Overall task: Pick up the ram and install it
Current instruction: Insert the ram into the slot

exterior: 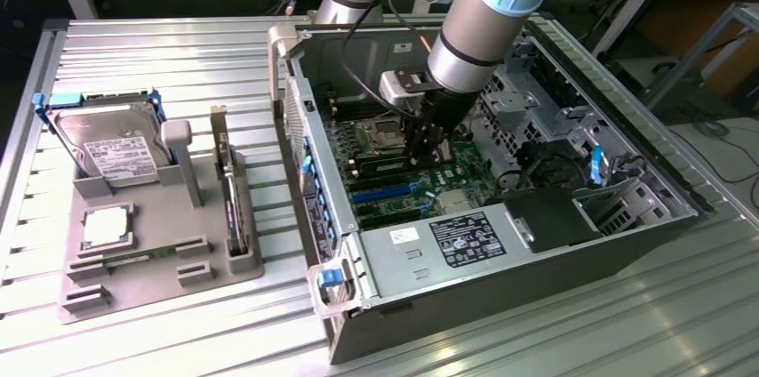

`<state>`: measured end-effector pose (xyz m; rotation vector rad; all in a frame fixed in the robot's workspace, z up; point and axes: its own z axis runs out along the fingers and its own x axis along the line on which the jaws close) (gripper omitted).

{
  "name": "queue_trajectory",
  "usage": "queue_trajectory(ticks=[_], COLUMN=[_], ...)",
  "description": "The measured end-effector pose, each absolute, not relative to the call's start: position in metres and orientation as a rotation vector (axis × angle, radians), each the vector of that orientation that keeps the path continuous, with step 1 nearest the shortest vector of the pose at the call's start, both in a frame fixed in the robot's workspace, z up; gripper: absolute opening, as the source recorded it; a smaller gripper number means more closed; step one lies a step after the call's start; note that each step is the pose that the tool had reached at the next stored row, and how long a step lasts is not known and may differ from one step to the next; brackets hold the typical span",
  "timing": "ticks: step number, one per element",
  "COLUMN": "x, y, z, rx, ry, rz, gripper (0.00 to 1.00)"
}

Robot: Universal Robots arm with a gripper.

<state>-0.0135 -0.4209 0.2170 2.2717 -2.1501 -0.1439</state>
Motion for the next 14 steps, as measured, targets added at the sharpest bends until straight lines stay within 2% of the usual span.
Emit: queue_trajectory(ticks=[2, 6, 7, 8, 10, 14], x=[-0.014, -0.014, -0.014, -0.013, -0.013, -0.013], y=[-0.421, -0.420, -0.419, -0.418, -0.414, -0.414], z=[0.219, 0.248, 0.257, 0.264, 0.281, 0.282], rx=[2.271, 2.264, 2.260, 2.258, 2.253, 2.251], ry=[-2.150, -2.155, -2.156, -2.156, -2.154, -2.156], rz=[-0.144, -0.140, -0.136, -0.134, -0.125, -0.125], gripper=[0.21, 0.21, 0.20, 0.13, 0.10, 0.10])
